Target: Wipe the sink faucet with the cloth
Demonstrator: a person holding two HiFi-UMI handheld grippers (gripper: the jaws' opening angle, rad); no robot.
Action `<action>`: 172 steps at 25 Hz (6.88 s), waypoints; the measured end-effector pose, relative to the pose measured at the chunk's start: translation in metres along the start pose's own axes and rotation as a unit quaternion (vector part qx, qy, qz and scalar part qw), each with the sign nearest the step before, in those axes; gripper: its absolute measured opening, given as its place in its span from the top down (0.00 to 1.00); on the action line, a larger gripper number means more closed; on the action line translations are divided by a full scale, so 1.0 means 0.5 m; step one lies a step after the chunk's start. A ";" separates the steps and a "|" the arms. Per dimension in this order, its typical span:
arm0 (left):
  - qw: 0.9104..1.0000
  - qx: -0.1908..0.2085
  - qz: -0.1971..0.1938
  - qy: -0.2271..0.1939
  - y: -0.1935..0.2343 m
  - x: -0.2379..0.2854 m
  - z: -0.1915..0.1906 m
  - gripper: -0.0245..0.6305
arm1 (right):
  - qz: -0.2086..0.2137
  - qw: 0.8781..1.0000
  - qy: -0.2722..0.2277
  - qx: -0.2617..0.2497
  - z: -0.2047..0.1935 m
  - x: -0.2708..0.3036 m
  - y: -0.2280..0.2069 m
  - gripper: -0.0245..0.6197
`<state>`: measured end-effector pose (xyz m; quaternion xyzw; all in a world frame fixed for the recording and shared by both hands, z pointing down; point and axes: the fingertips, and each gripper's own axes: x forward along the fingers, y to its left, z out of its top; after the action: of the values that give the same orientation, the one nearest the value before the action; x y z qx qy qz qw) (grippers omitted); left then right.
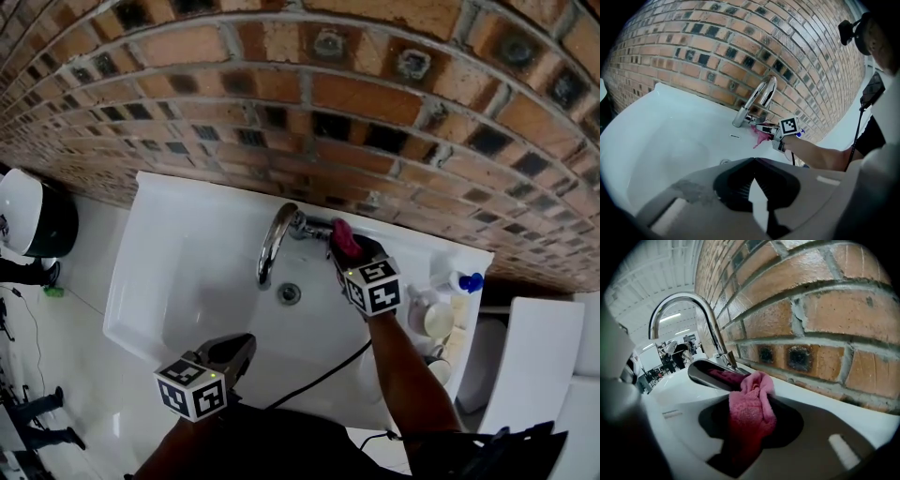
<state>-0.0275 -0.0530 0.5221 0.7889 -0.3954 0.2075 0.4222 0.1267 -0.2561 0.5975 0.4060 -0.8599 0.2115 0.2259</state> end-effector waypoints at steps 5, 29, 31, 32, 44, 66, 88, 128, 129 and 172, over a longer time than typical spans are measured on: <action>1.000 0.000 -0.001 -0.002 -0.005 -0.002 -0.002 0.96 | -0.009 0.998 0.010 -0.065 -0.001 -0.004 0.020 0.77; 0.999 0.011 -0.031 -0.019 -0.017 -0.059 -0.032 0.96 | -0.040 0.985 0.009 -0.168 0.046 -0.082 0.106 0.76; 0.999 0.009 -0.035 -0.021 -0.011 -0.065 -0.034 0.96 | -0.045 0.983 0.007 -0.176 0.049 -0.091 0.114 0.76; 0.999 0.008 -0.037 -0.021 -0.009 -0.067 -0.035 0.96 | -0.047 0.983 0.006 -0.178 0.050 -0.095 0.119 0.76; 0.998 0.009 -0.064 -0.013 0.004 -0.085 -0.036 0.96 | 0.047 0.992 -0.116 0.029 0.077 -0.145 0.227 0.76; 0.999 -0.022 -0.024 -0.005 0.070 -0.082 -0.030 0.96 | 0.083 0.848 -0.296 0.431 0.070 -0.010 0.107 0.76; 0.999 -0.029 -0.015 0.007 0.079 -0.076 -0.047 0.96 | 0.102 0.828 -0.205 0.512 -0.032 0.075 0.154 0.76; 0.999 -0.019 -0.026 -0.043 0.046 -0.112 -0.025 0.96 | 0.192 0.944 -0.260 -0.065 0.286 -0.111 0.276 0.76; 0.999 -0.017 -0.027 -0.043 0.041 -0.111 -0.025 0.96 | 0.193 0.943 -0.256 -0.092 0.285 -0.114 0.280 0.76; 0.999 -0.027 -0.010 -0.038 -0.030 -0.062 -0.057 0.96 | 0.316 0.890 -0.124 -0.305 0.064 -0.189 0.410 0.78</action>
<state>-0.0340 -0.0104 0.5103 0.7886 -0.4084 0.1622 0.4301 0.0106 -0.0974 0.4816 0.0470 -0.9858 -0.0531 0.1519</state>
